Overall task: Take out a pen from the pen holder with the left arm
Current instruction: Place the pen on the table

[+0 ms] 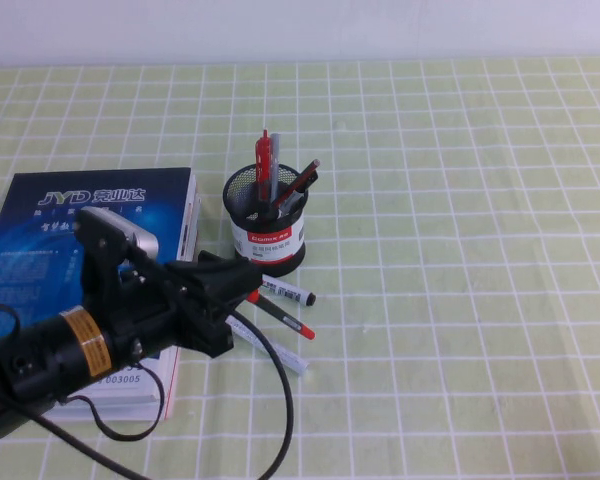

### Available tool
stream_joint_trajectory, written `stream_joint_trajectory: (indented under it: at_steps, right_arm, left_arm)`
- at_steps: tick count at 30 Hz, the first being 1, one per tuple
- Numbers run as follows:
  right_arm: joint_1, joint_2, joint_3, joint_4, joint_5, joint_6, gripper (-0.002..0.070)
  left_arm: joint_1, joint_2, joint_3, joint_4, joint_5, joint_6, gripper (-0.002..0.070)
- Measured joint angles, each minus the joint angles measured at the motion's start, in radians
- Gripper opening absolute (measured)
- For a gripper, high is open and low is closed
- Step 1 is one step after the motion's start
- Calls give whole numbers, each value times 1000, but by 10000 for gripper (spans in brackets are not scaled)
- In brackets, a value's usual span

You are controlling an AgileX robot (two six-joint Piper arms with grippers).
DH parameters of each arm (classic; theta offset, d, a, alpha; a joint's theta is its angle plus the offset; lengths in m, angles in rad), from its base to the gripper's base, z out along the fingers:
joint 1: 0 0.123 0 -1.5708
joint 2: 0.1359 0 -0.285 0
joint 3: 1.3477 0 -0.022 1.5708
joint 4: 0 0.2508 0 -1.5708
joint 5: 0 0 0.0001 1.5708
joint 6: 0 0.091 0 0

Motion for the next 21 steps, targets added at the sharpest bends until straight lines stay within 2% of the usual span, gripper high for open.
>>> stream_joint_trajectory:
  at_steps: [4,6,12,14,18,21]
  right_arm:
    - [0,0,0,0,0,0,-15]
    - [0,0,0,0,0,0,-15]
    - [0,0,0,0,0,0,-15]
    - [0,0,0,0,0,0,-15]
    - [0,0,0,0,0,0,-15]
    - [0,0,0,0,0,0,-15]
  left_arm:
    - [0,27,0,-47,-3,18,69]
    - [0,35,0,-82,-7,18,99]
    - [0,38,0,-147,-7,18,323]
    - [0,38,0,-156,-7,18,357]
    - [0,38,0,-157,-9,18,361]
    - [0,38,0,-125,-31,12,272]
